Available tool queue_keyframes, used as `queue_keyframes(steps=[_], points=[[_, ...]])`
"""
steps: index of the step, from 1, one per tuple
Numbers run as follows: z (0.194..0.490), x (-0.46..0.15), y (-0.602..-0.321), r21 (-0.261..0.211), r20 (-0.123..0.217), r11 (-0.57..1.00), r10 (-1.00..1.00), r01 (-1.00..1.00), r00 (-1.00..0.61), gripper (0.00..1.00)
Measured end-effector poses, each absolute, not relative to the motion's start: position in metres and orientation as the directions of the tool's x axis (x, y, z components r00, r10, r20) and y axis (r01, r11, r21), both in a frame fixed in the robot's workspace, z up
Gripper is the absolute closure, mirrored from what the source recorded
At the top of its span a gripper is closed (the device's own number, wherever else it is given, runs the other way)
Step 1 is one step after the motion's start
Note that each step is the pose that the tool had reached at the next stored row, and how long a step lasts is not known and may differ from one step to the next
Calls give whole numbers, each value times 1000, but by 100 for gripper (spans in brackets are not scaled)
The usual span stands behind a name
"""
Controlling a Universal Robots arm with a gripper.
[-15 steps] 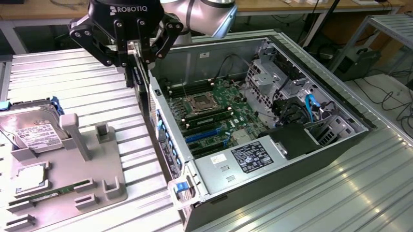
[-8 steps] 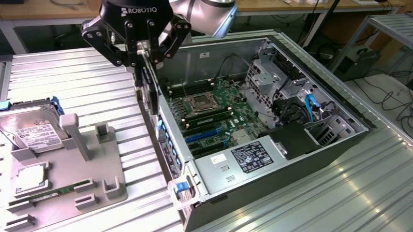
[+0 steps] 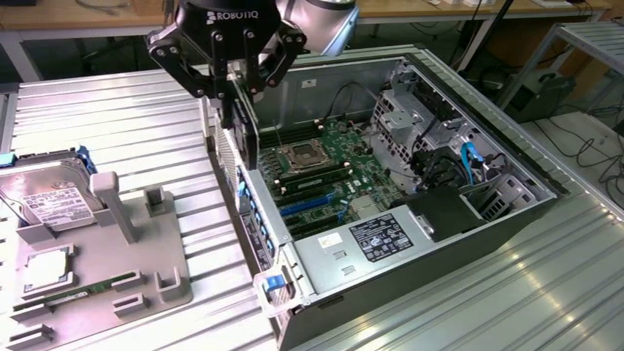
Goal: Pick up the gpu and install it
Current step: 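Pick up the gpu and move the gpu toward the slot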
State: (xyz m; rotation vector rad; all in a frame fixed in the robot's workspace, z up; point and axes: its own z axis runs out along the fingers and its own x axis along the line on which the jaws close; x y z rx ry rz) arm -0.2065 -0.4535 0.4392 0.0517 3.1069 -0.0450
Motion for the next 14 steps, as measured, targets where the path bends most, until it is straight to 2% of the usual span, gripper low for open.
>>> queue_keyframes(steps=[14], points=[[438, -173, -453, -28, -34, 999, 33, 34, -999, 72]])
